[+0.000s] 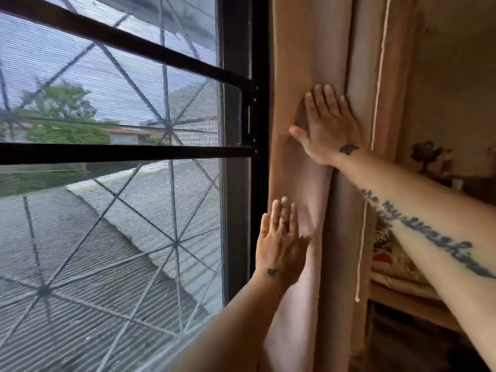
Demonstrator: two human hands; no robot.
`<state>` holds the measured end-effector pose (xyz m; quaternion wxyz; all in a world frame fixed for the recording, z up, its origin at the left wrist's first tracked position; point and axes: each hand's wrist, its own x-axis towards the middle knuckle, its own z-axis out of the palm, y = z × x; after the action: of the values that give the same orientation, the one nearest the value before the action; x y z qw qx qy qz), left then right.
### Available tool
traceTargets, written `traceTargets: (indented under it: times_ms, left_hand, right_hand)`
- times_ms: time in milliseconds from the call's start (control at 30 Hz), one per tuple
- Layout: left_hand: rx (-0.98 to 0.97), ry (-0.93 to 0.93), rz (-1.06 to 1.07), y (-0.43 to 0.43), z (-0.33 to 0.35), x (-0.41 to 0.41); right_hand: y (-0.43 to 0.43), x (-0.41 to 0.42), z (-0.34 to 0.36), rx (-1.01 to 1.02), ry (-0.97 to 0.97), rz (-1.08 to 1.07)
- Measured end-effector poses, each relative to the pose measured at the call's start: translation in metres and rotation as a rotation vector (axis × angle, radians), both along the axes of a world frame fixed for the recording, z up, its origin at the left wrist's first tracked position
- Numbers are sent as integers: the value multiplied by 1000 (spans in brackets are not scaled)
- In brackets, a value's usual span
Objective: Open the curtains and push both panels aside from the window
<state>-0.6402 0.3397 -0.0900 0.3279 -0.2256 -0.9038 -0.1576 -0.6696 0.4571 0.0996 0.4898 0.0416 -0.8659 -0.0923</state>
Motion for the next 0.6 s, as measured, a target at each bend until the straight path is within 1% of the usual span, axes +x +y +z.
traceTargets:
  times_ms: [200,333,467,600]
  left_hand:
    - [-66,-18,105,-91,1,79]
    - [-126,2,248,-173,-4,150]
    - [-120,-26,392,-248,-24,229]
    - [-154,-162,566,-313,-65,313]
  right_hand:
    - [-29,45,-17,-184,-44,10]
    - [-83,87,-53,-292,-110,138]
    - [-146,141,-89,-219,-128,175]
    - [-210,196,-123,-212,-200,309]
